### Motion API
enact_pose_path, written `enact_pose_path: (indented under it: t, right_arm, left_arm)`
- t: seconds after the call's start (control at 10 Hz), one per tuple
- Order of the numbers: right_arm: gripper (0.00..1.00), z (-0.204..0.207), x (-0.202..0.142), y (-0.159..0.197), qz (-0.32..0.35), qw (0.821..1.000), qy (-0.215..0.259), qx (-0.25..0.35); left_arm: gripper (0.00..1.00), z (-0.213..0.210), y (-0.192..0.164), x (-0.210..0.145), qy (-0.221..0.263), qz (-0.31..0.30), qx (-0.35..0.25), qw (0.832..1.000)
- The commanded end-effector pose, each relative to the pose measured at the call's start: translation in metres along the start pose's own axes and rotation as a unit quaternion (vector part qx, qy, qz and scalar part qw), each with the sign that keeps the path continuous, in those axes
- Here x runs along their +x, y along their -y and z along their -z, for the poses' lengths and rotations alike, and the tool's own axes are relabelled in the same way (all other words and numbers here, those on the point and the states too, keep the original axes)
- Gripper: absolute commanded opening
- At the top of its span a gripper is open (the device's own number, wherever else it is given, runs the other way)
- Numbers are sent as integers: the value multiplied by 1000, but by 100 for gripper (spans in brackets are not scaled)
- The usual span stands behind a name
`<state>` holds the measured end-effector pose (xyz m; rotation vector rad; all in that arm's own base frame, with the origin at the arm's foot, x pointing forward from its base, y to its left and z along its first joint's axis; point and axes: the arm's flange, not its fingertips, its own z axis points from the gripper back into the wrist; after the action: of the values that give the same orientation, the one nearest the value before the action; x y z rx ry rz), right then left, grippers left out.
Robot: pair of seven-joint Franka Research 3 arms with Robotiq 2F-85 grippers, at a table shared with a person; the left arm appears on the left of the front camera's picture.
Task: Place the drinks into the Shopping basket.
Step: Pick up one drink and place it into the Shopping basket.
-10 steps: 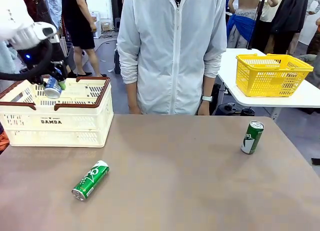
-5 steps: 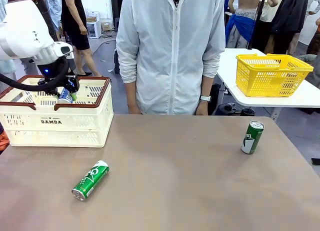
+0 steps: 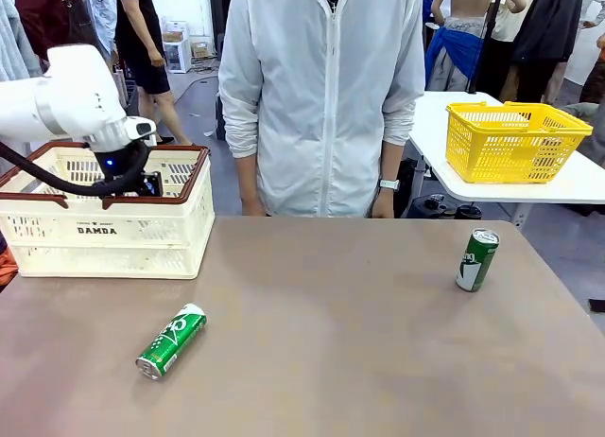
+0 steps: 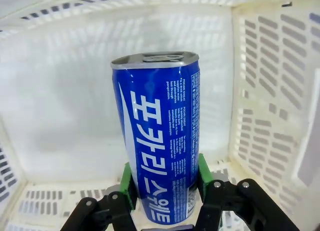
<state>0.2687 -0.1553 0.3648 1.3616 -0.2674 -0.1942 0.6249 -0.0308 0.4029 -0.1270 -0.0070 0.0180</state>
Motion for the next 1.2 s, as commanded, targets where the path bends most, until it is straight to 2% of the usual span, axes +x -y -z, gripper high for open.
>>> enact_pose_path:
  t: [0.0,0.5,0.6,0.7,0.8,1.1]
  right_arm:
    - [100,-3,-1,-5,9,1000,-8,-4]
    - [100,-3,-1,-5,9,1000,-8,-4]
    - [100,-3,-1,-5,9,1000,-8,-4]
    - [100,-3,-1,-5,9,1000,-8,-4]
    - [100,-3,-1,-5,9,1000,-8,-4]
    - [100,-3,-1,-5,9,1000,-8,-4]
  left_arm:
    - [0,7,10,15,-7,-9,10,1000]
    - [0,35,10,29,-29,-15,28,999]
    - [28,36,9,31,-29,-15,24,999]
    - [87,36,9,31,-34,-16,24,999]
    - [100,36,10,30,-33,-15,20,999]
    - [100,20,8,22,-19,-12,9,1000]
